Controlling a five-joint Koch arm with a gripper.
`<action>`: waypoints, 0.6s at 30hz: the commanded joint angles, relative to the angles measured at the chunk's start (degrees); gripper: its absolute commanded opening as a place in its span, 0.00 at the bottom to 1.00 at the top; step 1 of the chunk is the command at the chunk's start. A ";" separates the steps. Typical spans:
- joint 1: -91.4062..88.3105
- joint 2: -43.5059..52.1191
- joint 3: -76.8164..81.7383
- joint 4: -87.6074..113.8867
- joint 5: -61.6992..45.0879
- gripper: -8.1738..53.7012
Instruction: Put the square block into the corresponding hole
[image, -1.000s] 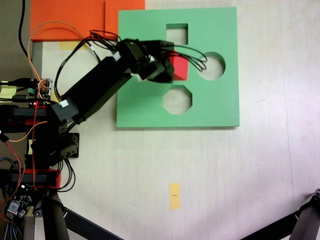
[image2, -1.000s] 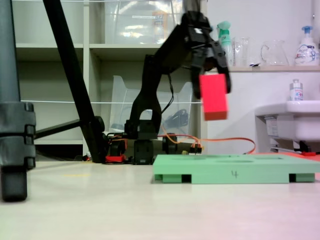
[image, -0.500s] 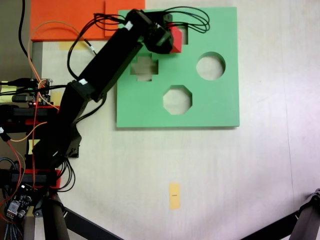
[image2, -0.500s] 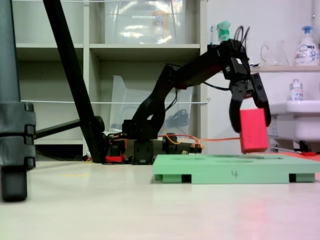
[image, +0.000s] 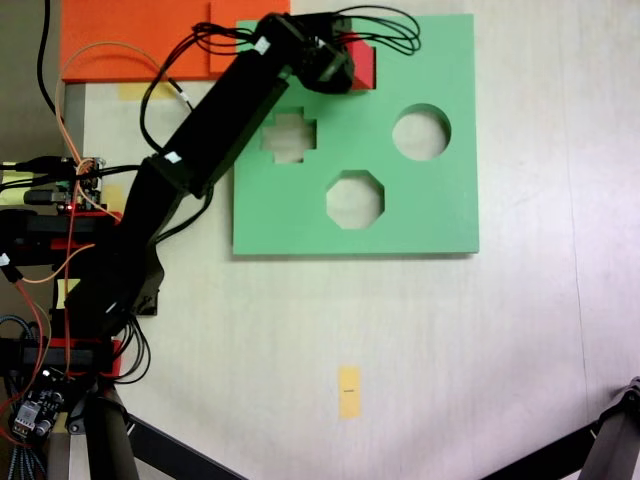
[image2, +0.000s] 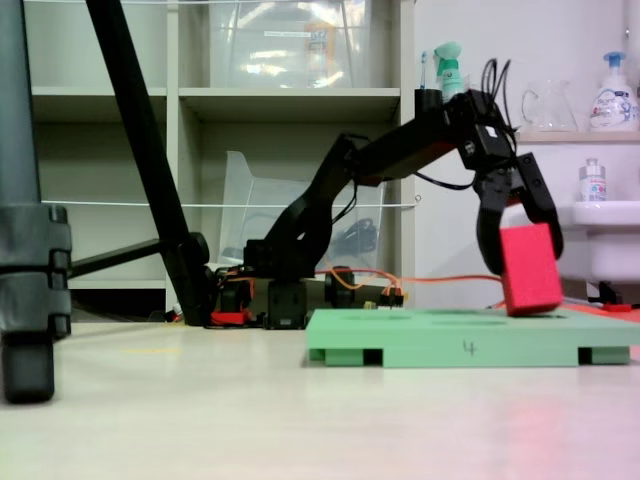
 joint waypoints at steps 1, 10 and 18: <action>-0.79 0.70 -2.72 -3.87 0.53 0.32; -1.05 -3.34 -2.72 -5.27 -0.26 0.38; -1.14 -6.33 -3.08 -9.67 0.00 0.97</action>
